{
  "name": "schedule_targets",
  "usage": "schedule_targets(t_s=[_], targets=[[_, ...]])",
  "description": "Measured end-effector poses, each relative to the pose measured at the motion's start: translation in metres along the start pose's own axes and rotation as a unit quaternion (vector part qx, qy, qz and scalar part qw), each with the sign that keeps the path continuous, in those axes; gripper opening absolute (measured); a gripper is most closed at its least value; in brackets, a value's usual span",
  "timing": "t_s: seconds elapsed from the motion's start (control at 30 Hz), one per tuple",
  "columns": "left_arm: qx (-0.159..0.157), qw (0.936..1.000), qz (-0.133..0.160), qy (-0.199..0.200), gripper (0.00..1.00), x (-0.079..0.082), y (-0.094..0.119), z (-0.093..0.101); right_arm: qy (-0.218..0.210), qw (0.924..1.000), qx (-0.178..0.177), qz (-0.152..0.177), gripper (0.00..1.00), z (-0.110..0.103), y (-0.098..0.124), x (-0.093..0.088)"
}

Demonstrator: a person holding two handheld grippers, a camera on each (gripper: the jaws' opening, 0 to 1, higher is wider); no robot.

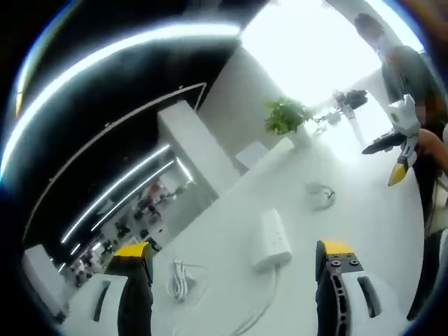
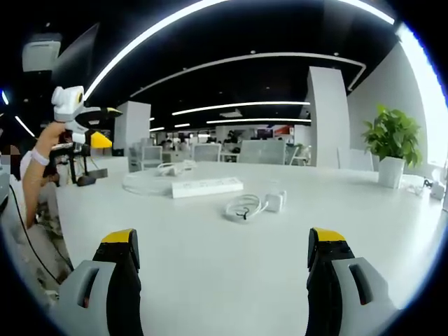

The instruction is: Straighten the power strip on the desk, plug the charger into it

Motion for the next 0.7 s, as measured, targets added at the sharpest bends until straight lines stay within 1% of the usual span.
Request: schedule_targets(t_s=[0.17, 0.3, 0.47, 0.53, 0.57, 0.63, 0.7], targets=[[-0.009, 0.9999, -0.001, 0.007, 0.99, 0.006, -0.014, -0.006, -0.001, 1.0000, 0.001, 0.000, 1.00, -0.001, -0.001, 0.000], [-0.009, 0.9999, -0.009, 0.003, 0.99, 0.007, -0.024, -0.010, -0.001, 1.0000, 0.004, 0.000, 1.00, -0.002, -0.002, -0.001], [-0.019, 0.9996, -0.021, -0.002, 0.99, 0.009, -0.036, -0.012, 0.000, 1.0000, 0.005, 0.001, 1.00, -0.002, -0.002, 0.000], [-0.035, 0.9990, -0.027, 0.001, 0.99, 0.009, -0.040, -0.010, -0.001, 1.0000, 0.005, 0.002, 1.00, -0.002, -0.002, 0.000], [-0.045, 0.9984, -0.032, 0.008, 0.99, 0.010, -0.044, -0.009, -0.001, 1.0000, 0.005, 0.002, 1.00, -0.002, -0.003, 0.000], [-0.058, 0.9976, -0.035, 0.011, 0.99, 0.013, -0.048, -0.008, -0.001, 1.0000, 0.006, 0.001, 1.00, -0.003, -0.003, 0.000], [-0.090, 0.9945, -0.047, 0.026, 0.99, 0.013, -0.053, -0.001, -0.001, 1.0000, 0.007, 0.001, 1.00, -0.003, -0.003, -0.001]])
Point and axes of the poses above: the point that each gripper's makers call its tool centre point, and the gripper's own axes: y roughly backward along the fingers, z roughly to its right, x roughly out of its top, the point moved 3 cm from there along y, roughly backward along the fingers, and after that the axes turned 7 degrees about x, right-handed, at the moved point
